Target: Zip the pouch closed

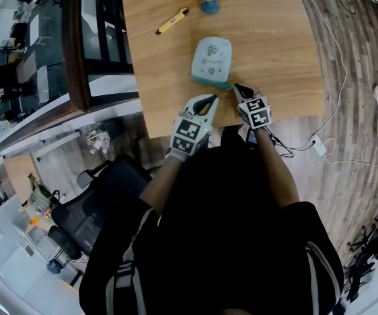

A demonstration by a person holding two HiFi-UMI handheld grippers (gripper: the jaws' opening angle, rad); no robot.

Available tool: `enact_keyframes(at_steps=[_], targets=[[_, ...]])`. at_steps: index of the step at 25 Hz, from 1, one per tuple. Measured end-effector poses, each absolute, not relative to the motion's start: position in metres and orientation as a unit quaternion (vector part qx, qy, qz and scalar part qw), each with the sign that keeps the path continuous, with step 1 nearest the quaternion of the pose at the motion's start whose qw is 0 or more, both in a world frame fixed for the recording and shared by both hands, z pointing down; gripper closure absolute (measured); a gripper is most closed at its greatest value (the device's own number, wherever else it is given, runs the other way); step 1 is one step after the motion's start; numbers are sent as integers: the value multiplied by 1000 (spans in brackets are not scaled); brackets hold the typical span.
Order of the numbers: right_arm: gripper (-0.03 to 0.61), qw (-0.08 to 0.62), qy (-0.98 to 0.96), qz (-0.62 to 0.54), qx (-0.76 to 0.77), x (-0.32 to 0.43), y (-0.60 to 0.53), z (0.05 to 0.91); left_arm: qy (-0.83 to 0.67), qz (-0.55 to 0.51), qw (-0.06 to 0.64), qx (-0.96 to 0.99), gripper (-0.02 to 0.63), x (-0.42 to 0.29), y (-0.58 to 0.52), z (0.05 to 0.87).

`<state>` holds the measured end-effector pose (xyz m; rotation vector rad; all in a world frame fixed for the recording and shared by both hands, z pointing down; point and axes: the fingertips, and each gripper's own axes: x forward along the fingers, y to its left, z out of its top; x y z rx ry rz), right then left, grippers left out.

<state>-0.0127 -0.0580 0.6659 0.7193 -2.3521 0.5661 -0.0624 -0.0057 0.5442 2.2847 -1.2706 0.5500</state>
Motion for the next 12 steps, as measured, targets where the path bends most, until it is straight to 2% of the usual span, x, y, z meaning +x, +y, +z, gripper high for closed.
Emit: enact_keyframes(at_steps=[7, 12], targets=[[565, 306, -883, 236, 267, -17, -68, 674, -455, 211, 256, 826, 615, -57, -5, 563], [565, 326, -881, 240, 244, -20, -69, 681, -411, 287, 312, 807, 615, -36, 0, 621]])
